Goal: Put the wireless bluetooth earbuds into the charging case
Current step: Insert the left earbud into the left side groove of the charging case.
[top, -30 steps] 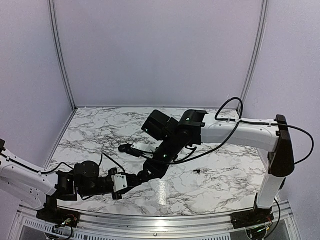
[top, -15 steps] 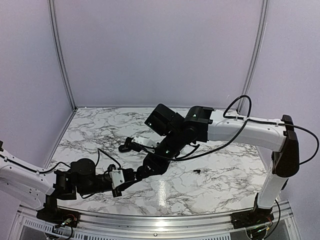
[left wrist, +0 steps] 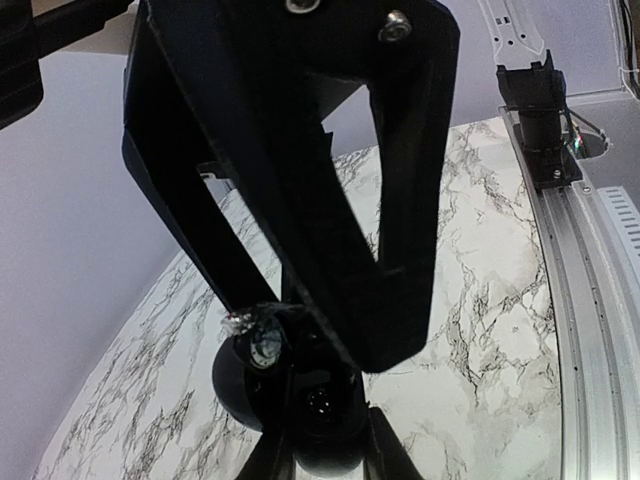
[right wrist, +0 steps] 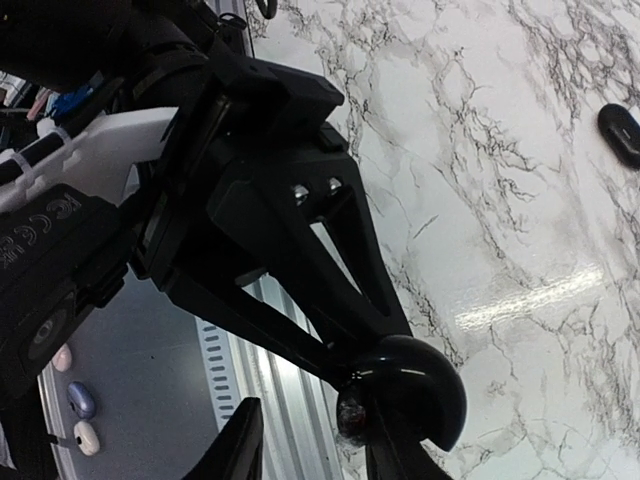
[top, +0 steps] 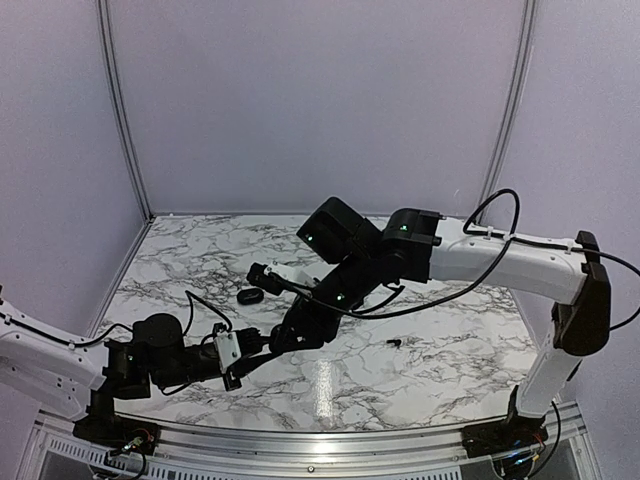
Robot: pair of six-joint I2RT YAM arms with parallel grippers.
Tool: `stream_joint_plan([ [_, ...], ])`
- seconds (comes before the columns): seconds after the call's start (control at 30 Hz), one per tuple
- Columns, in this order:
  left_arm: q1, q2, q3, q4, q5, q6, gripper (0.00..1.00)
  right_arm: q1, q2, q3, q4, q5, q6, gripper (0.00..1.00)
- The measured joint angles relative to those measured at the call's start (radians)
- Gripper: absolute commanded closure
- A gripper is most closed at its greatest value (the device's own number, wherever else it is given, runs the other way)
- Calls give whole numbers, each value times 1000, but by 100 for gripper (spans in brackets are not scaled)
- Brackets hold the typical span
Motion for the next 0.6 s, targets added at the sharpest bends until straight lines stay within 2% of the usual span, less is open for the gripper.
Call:
stream_joint_plan([
  [0.23, 3, -14, -3, 15, 8, -14, 100, 0, -17, -4, 21, -18, -1, 55],
  [0.47, 8, -21, -10, 19, 57, -27, 100, 6, -23, -4, 39, -35, -1, 54],
  [0.6, 5, -20, -13, 24, 122, -30, 100, 11, -25, -4, 103, -27, -3, 54],
])
